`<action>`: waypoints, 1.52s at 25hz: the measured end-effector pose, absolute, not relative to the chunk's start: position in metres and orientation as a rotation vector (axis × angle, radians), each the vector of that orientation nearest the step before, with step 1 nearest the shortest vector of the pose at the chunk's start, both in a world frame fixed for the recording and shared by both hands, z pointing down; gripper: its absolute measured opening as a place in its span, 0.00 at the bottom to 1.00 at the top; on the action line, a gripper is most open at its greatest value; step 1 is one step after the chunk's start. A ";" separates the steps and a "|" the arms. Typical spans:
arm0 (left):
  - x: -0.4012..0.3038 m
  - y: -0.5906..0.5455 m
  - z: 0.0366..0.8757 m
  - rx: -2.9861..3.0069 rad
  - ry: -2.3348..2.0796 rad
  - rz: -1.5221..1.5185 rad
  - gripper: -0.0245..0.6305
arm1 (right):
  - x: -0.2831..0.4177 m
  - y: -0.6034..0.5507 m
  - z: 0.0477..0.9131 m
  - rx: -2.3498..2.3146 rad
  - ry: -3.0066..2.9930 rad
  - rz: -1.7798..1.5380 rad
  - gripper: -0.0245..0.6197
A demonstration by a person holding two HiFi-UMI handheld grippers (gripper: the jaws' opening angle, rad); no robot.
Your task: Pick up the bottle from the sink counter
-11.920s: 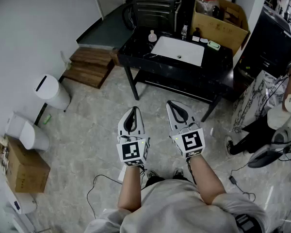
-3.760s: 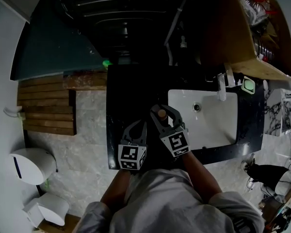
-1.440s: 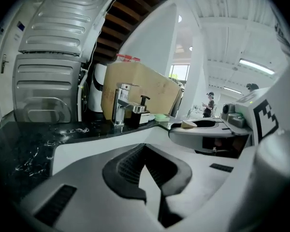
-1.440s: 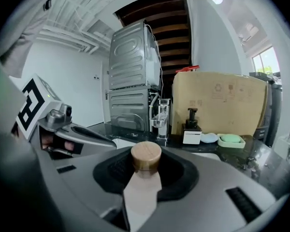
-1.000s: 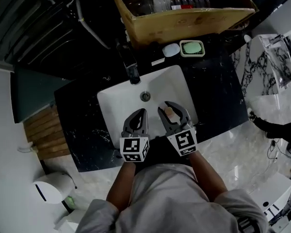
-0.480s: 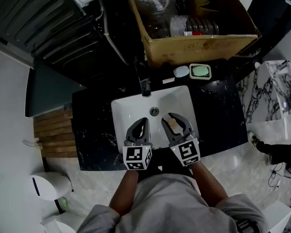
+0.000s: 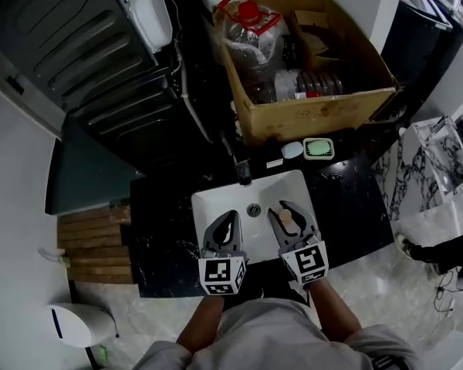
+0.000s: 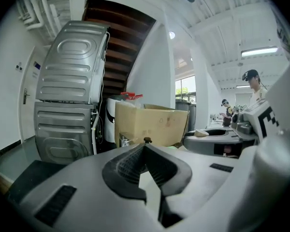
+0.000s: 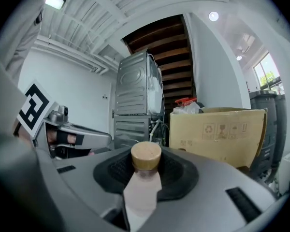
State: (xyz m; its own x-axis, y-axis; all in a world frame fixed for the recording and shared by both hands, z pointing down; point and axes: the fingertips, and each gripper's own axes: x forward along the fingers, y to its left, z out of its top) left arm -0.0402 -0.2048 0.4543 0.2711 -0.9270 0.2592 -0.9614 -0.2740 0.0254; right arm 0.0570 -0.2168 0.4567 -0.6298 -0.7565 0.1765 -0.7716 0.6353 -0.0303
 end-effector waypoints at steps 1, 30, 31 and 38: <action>-0.041 -0.203 0.450 2.365 -1.760 0.280 0.06 | 0.057 -0.215 0.453 1.282 -2.703 0.161 0.23; -0.060 -0.196 0.423 2.462 -1.656 0.099 0.06 | 0.020 -0.193 0.403 1.389 -2.710 0.006 0.23; -0.060 -0.196 0.423 2.464 -1.656 0.096 0.06 | 0.020 -0.193 0.403 1.387 -2.713 0.002 0.23; -0.060 -0.196 0.421 2.471 -1.667 0.090 0.06 | 0.019 -0.192 0.402 1.382 -2.706 -0.018 0.23</action>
State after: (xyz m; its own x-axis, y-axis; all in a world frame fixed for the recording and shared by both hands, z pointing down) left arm -0.0600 -0.1964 0.4207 0.3772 -0.9157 0.1384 -0.9253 -0.3663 0.0983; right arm 0.0189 -0.1916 0.4016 -0.5823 -0.8084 0.0861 -0.8072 0.5876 0.0572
